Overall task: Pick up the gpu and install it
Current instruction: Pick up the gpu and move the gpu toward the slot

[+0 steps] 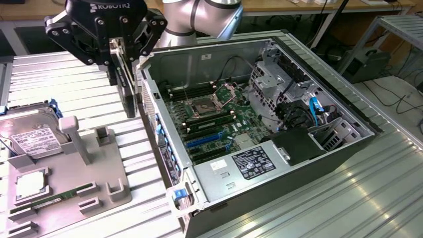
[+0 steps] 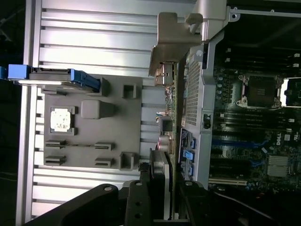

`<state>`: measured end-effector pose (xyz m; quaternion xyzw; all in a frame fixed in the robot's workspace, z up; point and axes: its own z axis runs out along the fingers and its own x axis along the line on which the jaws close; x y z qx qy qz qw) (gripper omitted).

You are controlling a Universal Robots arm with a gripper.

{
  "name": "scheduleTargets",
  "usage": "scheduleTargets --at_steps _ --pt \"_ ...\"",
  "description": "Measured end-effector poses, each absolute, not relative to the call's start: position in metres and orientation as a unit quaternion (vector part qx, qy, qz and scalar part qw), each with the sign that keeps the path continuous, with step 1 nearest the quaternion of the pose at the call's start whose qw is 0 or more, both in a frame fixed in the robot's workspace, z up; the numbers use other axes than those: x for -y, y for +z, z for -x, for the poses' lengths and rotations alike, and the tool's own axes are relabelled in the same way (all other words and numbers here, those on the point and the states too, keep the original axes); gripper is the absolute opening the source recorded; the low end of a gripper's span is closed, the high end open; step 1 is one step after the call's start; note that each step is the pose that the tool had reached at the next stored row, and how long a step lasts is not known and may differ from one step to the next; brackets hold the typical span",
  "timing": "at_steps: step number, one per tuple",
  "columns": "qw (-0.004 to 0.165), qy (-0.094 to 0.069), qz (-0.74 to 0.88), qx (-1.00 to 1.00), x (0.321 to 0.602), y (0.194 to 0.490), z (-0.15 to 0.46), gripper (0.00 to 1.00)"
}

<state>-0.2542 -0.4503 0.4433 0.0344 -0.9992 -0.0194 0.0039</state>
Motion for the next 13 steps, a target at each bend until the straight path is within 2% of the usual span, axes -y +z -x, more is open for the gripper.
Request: scheduleTargets --at_steps 13 --pt "0.004 -0.019 -0.034 0.999 0.45 0.443 0.214 0.28"
